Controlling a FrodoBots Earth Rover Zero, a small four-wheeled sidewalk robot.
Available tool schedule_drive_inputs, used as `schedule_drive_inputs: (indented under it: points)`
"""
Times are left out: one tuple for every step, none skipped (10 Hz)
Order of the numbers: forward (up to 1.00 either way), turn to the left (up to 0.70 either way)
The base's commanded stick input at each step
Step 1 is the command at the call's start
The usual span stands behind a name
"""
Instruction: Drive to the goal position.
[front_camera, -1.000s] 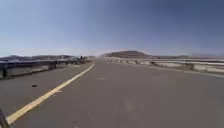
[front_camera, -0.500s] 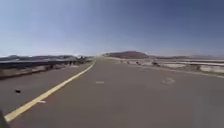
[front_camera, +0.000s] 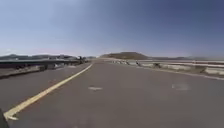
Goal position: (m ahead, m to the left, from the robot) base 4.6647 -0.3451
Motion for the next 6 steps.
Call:
schedule_drive_inputs:
  points:
    - [1.00,0.00]
    - [1.00,0.00]
    - [1.00,0.04]
    - [1.00,0.17]
    - [1.00,0.25]
    - [1.00,0.13]
